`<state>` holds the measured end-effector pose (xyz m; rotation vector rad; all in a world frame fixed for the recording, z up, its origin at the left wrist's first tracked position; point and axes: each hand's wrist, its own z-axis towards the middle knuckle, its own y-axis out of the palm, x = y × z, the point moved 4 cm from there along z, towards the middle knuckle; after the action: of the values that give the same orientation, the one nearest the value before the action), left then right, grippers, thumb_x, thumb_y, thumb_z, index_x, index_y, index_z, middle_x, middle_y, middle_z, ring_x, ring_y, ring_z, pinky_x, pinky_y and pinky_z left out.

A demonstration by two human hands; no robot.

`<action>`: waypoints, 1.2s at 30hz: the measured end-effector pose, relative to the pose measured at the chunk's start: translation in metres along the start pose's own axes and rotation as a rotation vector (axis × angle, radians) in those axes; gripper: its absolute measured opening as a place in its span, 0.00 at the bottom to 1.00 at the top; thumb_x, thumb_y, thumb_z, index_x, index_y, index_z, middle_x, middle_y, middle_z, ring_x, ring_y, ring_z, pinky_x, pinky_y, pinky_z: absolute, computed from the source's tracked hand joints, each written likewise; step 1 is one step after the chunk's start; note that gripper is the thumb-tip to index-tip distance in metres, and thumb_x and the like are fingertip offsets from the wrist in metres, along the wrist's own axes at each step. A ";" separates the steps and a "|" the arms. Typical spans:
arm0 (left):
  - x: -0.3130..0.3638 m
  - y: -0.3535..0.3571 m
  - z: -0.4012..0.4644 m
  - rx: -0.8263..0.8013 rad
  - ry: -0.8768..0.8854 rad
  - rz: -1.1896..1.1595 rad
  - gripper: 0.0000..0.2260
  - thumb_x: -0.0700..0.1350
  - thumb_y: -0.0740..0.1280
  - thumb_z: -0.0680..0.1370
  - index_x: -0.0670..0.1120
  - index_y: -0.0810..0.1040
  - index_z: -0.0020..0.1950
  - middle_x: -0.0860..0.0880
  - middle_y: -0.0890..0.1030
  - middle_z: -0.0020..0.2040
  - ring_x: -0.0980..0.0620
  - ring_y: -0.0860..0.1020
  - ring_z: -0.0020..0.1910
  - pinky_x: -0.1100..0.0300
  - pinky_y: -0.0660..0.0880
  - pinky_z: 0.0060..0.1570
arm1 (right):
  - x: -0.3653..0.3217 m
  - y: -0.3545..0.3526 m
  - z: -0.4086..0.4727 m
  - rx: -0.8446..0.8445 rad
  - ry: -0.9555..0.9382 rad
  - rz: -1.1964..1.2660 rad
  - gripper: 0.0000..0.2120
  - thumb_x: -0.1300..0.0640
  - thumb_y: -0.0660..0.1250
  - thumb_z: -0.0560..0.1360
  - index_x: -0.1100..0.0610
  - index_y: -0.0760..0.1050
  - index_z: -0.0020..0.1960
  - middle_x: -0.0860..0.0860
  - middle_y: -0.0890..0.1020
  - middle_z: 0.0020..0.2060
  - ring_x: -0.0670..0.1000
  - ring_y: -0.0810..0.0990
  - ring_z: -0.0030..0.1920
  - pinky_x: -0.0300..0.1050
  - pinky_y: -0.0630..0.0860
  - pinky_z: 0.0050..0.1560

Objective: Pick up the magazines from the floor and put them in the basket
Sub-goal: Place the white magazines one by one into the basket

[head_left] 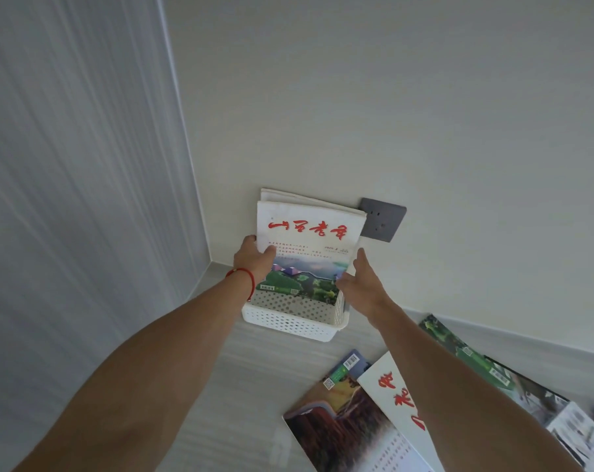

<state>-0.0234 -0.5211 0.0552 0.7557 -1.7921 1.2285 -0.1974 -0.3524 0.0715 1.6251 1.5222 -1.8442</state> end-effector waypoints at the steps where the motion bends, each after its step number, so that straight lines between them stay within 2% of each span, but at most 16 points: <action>1: 0.002 0.001 -0.001 -0.017 -0.002 0.000 0.19 0.45 0.66 0.81 0.46 0.69 0.71 0.44 0.78 0.69 0.45 0.79 0.55 0.67 0.72 0.35 | 0.000 -0.002 -0.001 -0.002 -0.003 0.000 0.29 0.66 0.64 0.79 0.49 0.58 0.74 0.52 0.74 0.70 0.54 0.77 0.55 0.36 0.74 0.35; 5: 0.010 -0.001 -0.016 0.003 -0.030 0.001 0.23 0.38 0.69 0.78 0.44 0.67 0.72 0.42 0.78 0.69 0.40 0.78 0.65 0.57 0.76 0.52 | 0.019 -0.008 -0.021 -0.048 0.029 -0.073 0.28 0.64 0.63 0.79 0.52 0.62 0.77 0.54 0.72 0.71 0.54 0.77 0.60 0.44 0.75 0.50; 9: 0.009 0.000 -0.059 0.140 0.025 0.081 0.13 0.37 0.67 0.78 0.42 0.77 0.63 0.42 0.81 0.62 0.40 0.80 0.60 0.49 0.80 0.57 | 0.081 -0.028 -0.065 -0.030 0.063 -0.371 0.24 0.61 0.62 0.80 0.53 0.67 0.75 0.54 0.72 0.72 0.55 0.73 0.70 0.49 0.71 0.68; 12: -0.003 0.023 -0.114 0.083 0.134 0.017 0.14 0.32 0.62 0.76 0.46 0.79 0.56 0.48 0.82 0.58 0.49 0.79 0.54 0.59 0.75 0.53 | 0.150 -0.040 -0.113 -0.070 0.254 -0.634 0.24 0.50 0.56 0.84 0.51 0.61 0.79 0.54 0.65 0.78 0.56 0.62 0.78 0.61 0.59 0.77; 14: -0.017 0.046 -0.156 -0.018 0.172 0.006 0.15 0.30 0.61 0.76 0.47 0.78 0.54 0.49 0.82 0.55 0.51 0.79 0.54 0.69 0.72 0.50 | 0.185 -0.038 -0.148 -0.158 0.383 -0.718 0.27 0.44 0.50 0.85 0.48 0.52 0.82 0.53 0.52 0.82 0.59 0.49 0.82 0.68 0.50 0.78; 16: -0.039 0.074 -0.195 -0.167 0.144 0.082 0.12 0.32 0.62 0.77 0.47 0.79 0.52 0.50 0.83 0.53 0.52 0.81 0.52 0.74 0.72 0.44 | 0.202 -0.028 -0.178 -0.196 0.394 -0.715 0.28 0.45 0.49 0.85 0.45 0.44 0.82 0.52 0.42 0.83 0.61 0.40 0.81 0.70 0.47 0.78; 18: -0.064 0.100 -0.227 -0.352 0.070 0.250 0.08 0.37 0.65 0.78 0.45 0.81 0.53 0.48 0.84 0.54 0.50 0.83 0.52 0.67 0.78 0.43 | 0.201 -0.016 -0.200 -0.163 0.349 -0.721 0.29 0.47 0.49 0.85 0.45 0.42 0.82 0.52 0.40 0.82 0.61 0.39 0.81 0.69 0.47 0.78; 19: -0.076 0.109 -0.239 -0.419 0.030 0.331 0.07 0.38 0.66 0.77 0.43 0.82 0.52 0.46 0.84 0.54 0.48 0.83 0.54 0.61 0.80 0.48 | 0.196 -0.010 -0.209 -0.142 0.336 -0.707 0.28 0.48 0.49 0.86 0.46 0.42 0.82 0.52 0.41 0.82 0.60 0.40 0.81 0.69 0.48 0.78; 21: -0.095 0.120 -0.258 -0.479 -0.035 0.361 0.05 0.35 0.66 0.75 0.41 0.81 0.46 0.44 0.83 0.55 0.44 0.81 0.57 0.55 0.79 0.56 | 0.184 0.006 -0.227 -0.132 0.327 -0.654 0.28 0.51 0.49 0.86 0.48 0.42 0.83 0.52 0.44 0.83 0.60 0.43 0.82 0.68 0.51 0.78; 23: -0.109 0.120 -0.271 -0.407 -0.105 0.322 0.06 0.35 0.67 0.74 0.41 0.82 0.48 0.43 0.83 0.55 0.42 0.81 0.58 0.52 0.79 0.58 | 0.172 0.027 -0.246 -0.148 0.350 -0.600 0.31 0.56 0.53 0.85 0.50 0.41 0.83 0.51 0.44 0.83 0.60 0.46 0.82 0.66 0.52 0.78; 25: -0.122 0.115 -0.283 -0.303 -0.181 0.322 0.14 0.37 0.69 0.75 0.44 0.80 0.59 0.42 0.80 0.60 0.41 0.78 0.62 0.50 0.79 0.61 | 0.160 0.051 -0.264 -0.194 0.327 -0.610 0.34 0.58 0.56 0.83 0.51 0.42 0.83 0.52 0.45 0.83 0.59 0.50 0.81 0.63 0.52 0.78; 28: -0.142 0.098 -0.293 -0.256 -0.151 0.612 0.29 0.49 0.69 0.75 0.54 0.62 0.74 0.44 0.65 0.63 0.42 0.67 0.64 0.51 0.71 0.60 | 0.146 0.070 -0.271 -0.264 0.177 -0.544 0.30 0.58 0.60 0.82 0.54 0.54 0.81 0.54 0.61 0.80 0.55 0.61 0.79 0.52 0.58 0.79; 30: -0.151 0.086 -0.295 -0.242 -0.122 0.630 0.33 0.54 0.69 0.76 0.57 0.59 0.77 0.44 0.63 0.63 0.43 0.65 0.64 0.50 0.71 0.60 | 0.141 0.055 -0.256 -0.211 0.111 -0.481 0.28 0.60 0.64 0.81 0.52 0.62 0.78 0.52 0.68 0.77 0.53 0.67 0.76 0.51 0.64 0.77; 31: -0.156 0.082 -0.295 -0.248 -0.096 0.650 0.33 0.56 0.70 0.76 0.57 0.59 0.78 0.44 0.63 0.64 0.43 0.66 0.64 0.51 0.72 0.61 | 0.141 0.045 -0.246 -0.190 0.072 -0.559 0.28 0.58 0.66 0.80 0.51 0.62 0.78 0.52 0.66 0.78 0.54 0.65 0.77 0.55 0.63 0.77; 34: -0.160 0.073 -0.300 -0.256 -0.027 0.756 0.31 0.61 0.70 0.75 0.55 0.63 0.74 0.45 0.65 0.62 0.45 0.70 0.61 0.52 0.74 0.60 | 0.156 0.021 -0.229 -0.237 0.119 -0.783 0.42 0.44 0.70 0.77 0.48 0.50 0.82 0.52 0.49 0.82 0.57 0.49 0.82 0.70 0.49 0.76; 36: -0.160 0.070 -0.305 -0.248 -0.015 0.794 0.30 0.63 0.71 0.74 0.52 0.65 0.69 0.45 0.70 0.59 0.46 0.73 0.57 0.53 0.75 0.58 | 0.165 0.019 -0.230 -0.261 0.150 -0.812 0.47 0.39 0.70 0.75 0.49 0.45 0.82 0.52 0.48 0.83 0.56 0.49 0.82 0.72 0.46 0.75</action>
<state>0.0845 -0.2058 -0.0578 -0.1255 -2.2942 1.4289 -0.1078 -0.1061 -0.0379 1.1142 2.6348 -1.7400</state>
